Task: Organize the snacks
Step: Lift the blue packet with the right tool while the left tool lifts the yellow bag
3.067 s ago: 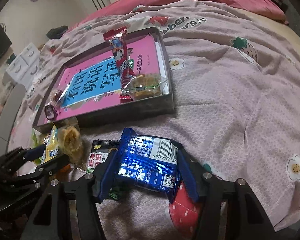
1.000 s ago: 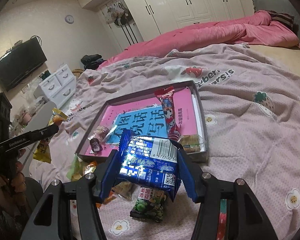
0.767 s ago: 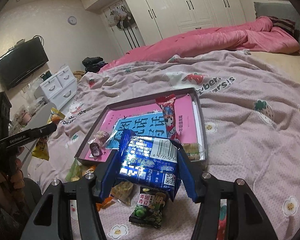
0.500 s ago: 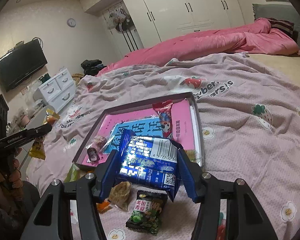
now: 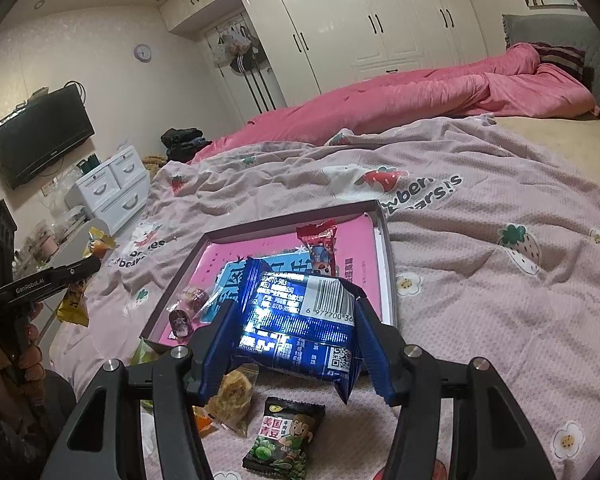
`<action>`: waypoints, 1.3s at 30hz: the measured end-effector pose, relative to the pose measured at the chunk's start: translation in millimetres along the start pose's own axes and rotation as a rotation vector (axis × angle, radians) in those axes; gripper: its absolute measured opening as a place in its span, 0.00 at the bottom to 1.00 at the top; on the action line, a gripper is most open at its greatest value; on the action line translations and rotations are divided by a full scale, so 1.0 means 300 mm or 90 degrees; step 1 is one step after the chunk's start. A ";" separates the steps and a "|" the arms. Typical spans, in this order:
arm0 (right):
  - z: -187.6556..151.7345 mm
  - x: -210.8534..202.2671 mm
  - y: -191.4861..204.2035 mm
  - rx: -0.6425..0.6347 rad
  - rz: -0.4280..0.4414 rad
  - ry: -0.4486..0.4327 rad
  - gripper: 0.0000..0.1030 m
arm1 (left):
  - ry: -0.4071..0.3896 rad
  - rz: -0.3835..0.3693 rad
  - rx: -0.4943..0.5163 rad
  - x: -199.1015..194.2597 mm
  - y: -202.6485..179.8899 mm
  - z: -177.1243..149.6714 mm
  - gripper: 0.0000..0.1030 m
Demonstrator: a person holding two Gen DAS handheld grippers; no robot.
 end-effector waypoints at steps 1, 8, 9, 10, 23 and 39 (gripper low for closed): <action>0.001 0.001 -0.001 0.000 0.000 -0.001 0.57 | -0.001 0.000 0.000 0.000 0.000 0.000 0.23; 0.006 -0.001 -0.010 0.008 0.004 -0.006 0.57 | 0.003 -0.007 0.001 0.017 -0.018 -0.002 0.23; 0.008 -0.001 -0.012 0.010 0.004 -0.007 0.57 | 0.003 -0.008 0.002 0.019 -0.022 -0.002 0.23; 0.010 -0.002 -0.015 0.011 0.005 -0.009 0.57 | 0.003 -0.009 0.003 0.022 -0.028 -0.003 0.23; 0.045 -0.025 -0.061 0.028 -0.005 -0.037 0.57 | 0.004 -0.011 0.005 0.052 -0.051 -0.003 0.23; 0.082 0.003 -0.078 0.017 -0.002 -0.047 0.57 | 0.001 0.006 -0.004 0.082 -0.034 0.016 0.23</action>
Point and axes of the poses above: each gripper's, at about its wrist camera, not at the fingertips, and x roughly the way its jaws point, y to its left, z to its top, the point moved 1 cm from there along x, roughly the way its jaws point, and after that the axes turned 14 degrees about z, right-handed, at the moved point
